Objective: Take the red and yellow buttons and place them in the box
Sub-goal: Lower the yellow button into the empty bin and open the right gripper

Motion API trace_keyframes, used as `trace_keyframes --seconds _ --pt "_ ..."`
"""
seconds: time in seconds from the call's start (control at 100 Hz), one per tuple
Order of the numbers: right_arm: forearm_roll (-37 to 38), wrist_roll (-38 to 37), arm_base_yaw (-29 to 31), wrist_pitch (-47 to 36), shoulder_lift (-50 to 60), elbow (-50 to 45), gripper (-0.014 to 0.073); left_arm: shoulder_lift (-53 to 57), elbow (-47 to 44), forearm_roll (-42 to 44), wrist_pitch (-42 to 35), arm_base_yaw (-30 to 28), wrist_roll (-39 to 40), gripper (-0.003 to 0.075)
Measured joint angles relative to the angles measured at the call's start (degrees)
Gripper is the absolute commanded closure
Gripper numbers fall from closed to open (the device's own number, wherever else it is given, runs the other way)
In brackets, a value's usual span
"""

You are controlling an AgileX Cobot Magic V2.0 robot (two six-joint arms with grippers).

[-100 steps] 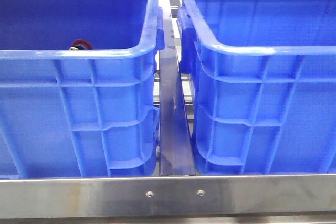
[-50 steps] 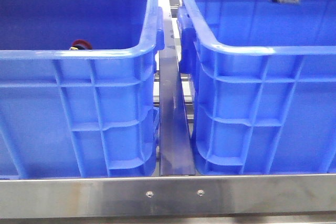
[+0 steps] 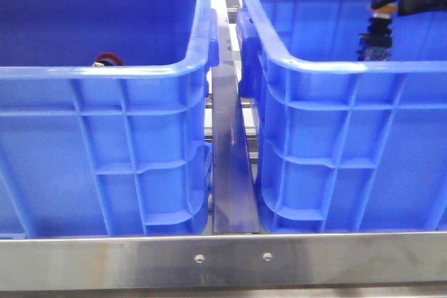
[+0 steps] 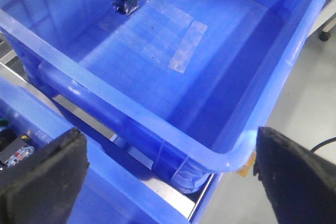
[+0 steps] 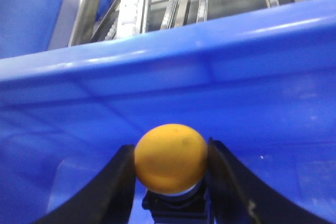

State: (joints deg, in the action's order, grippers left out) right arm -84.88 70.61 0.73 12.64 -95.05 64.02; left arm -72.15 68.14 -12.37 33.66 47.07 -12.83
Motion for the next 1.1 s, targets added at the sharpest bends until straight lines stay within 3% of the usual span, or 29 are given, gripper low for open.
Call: trace_keyframes --seconds 0.44,0.7,1.1 --pt "-2.68 0.03 -1.26 0.14 -7.49 2.7 0.0414 0.0 0.0 0.0 -0.47 0.0 0.0 0.012" --pt "-2.99 0.03 -1.26 0.14 -7.63 2.81 0.0185 0.0 0.0 0.0 -0.47 0.0 0.0 0.012" --pt "-2.42 0.03 -1.3 0.35 -6.61 2.81 0.0175 0.0 0.0 0.0 -0.47 0.0 0.0 0.012"
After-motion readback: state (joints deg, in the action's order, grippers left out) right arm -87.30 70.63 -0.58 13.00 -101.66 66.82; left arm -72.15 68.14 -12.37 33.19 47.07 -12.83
